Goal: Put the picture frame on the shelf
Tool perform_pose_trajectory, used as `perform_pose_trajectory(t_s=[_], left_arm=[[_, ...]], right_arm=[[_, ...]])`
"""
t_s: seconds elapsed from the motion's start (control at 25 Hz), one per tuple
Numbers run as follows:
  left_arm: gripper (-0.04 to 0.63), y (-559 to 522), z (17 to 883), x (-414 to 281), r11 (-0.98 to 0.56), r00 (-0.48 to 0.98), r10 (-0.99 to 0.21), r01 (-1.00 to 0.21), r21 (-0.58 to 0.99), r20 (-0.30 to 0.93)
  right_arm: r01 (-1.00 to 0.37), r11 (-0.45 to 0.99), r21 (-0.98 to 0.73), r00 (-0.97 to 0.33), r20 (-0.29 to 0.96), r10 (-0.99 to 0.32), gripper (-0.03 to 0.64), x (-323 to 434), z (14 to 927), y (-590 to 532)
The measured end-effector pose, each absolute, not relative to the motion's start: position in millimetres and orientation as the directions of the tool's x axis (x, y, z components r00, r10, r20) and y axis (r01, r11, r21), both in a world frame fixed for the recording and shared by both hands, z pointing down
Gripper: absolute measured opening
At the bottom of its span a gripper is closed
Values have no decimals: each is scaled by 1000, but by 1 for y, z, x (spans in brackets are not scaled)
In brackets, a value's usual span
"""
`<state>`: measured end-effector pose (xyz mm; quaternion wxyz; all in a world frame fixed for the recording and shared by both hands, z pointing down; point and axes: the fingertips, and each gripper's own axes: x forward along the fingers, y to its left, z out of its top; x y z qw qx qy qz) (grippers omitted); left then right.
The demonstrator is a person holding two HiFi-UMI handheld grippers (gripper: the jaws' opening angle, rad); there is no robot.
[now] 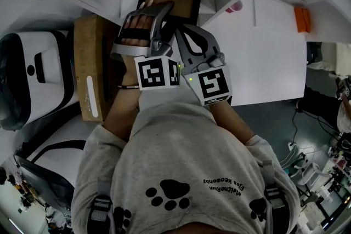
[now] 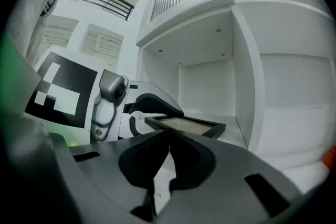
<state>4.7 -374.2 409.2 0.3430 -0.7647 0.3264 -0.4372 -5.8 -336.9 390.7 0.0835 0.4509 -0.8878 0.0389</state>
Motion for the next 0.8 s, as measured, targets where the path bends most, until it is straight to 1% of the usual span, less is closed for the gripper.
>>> perform_pose_trajectory(t_s=[0.12, 0.36, 0.48, 0.68, 0.72, 0.76, 0.8], left_arm=[[221, -372, 416, 3, -586, 407, -776, -185, -789, 481], [221, -365, 409, -5, -585, 412, -782, -224, -780, 468], [221, -360, 403, -11, -588, 434, -783, -285, -757, 446], [218, -347, 387, -20, -578, 469, -800, -435, -690, 374], [196, -346, 385, -21, -577, 476, -804, -479, -662, 357], [156, -345, 384, -22, -582, 487, -804, -532, -615, 341], [102, -344, 384, -23, -591, 498, -803, -587, -554, 328]], right_arm=[[-807, 591, 0, -581, 186, -793, 34, -8, 393, -339], [-812, 584, 6, -573, 187, -798, 34, -7, 395, -344], [-817, 577, 13, -565, 185, -804, 34, -5, 394, -347], [-820, 572, 20, -560, 181, -808, 34, -5, 395, -350], [-821, 571, 21, -559, 181, -809, 34, -4, 395, -351], [-821, 570, 21, -557, 181, -810, 34, -4, 395, -351], [-822, 569, 22, -557, 181, -811, 34, -4, 395, -352]])
